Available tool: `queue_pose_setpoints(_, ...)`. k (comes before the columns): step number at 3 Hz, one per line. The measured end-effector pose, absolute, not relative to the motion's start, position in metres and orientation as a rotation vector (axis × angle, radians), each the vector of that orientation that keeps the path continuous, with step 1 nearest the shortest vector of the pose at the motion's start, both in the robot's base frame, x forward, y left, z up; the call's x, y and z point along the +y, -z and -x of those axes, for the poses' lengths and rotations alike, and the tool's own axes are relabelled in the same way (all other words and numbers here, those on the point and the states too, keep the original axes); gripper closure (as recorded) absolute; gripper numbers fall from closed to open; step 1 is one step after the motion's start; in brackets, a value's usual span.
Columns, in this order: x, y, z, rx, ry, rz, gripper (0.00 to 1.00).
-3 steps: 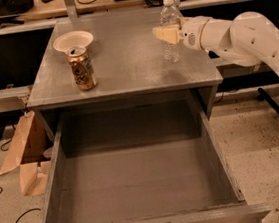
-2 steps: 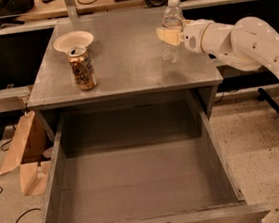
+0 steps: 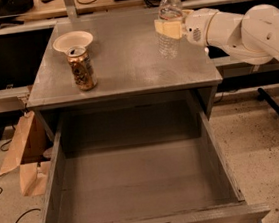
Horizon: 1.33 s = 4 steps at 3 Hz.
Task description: Place water bottle into top drawer
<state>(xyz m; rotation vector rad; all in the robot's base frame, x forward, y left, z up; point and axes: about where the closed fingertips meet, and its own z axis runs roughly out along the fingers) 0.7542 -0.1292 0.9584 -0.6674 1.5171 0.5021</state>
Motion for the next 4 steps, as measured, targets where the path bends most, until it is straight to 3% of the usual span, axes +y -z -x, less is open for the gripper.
queue_pose_setpoints(2, -0.084, -0.980, -0.644, 1.438, -0.572, 0.854, 1.00)
queue_pose_setpoints(4, -0.034, -0.852, -0.561, 1.452, -0.795, 1.065, 1.00)
